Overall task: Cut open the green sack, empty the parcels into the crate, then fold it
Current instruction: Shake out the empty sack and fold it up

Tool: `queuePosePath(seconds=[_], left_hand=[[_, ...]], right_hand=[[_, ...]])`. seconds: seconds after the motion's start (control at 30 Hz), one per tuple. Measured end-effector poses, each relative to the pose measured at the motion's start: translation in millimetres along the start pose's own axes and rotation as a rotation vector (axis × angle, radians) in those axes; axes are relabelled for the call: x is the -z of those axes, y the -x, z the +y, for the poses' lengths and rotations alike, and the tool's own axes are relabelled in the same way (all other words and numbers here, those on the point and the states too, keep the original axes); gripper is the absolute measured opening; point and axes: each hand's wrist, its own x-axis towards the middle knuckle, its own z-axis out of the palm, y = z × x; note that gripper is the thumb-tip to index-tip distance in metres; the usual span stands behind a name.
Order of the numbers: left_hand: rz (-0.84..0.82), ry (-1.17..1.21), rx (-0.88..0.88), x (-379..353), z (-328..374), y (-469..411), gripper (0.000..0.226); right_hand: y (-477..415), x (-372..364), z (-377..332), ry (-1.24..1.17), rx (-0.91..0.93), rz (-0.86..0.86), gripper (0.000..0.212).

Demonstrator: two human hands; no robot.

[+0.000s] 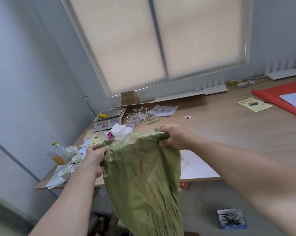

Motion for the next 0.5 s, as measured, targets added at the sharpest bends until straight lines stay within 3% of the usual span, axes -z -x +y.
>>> queuePosePath(seconds=[0.07,0.13,0.3,0.4,0.5], left_hand=[[0.026,-0.045,-0.028,-1.7,-0.8,9.1,0.059],[-0.011,-0.077,-0.065,-2.0,0.4,22.1,0.069],[-0.400,-0.128,-0.211,5.0,7.3,51.7,0.097],[-0.482,-0.281,-0.270,9.0,6.8,51.3,0.088],[-0.473,-0.418,-0.301,11.6,5.6,48.0,0.078]], right_hand=[[-1.3,-4.3,1.5,-0.058,-0.048,-0.077,0.016],[-2.1,-5.0,2.8,-0.058,-0.088,-0.113,0.014],[-1.0,5.3,-0.2,-0.449,-0.170,0.002,0.013],[1.1,11.1,3.9,-0.670,-0.220,0.064,0.008],[1.7,11.9,9.5,-0.721,-0.256,0.083,0.013]])
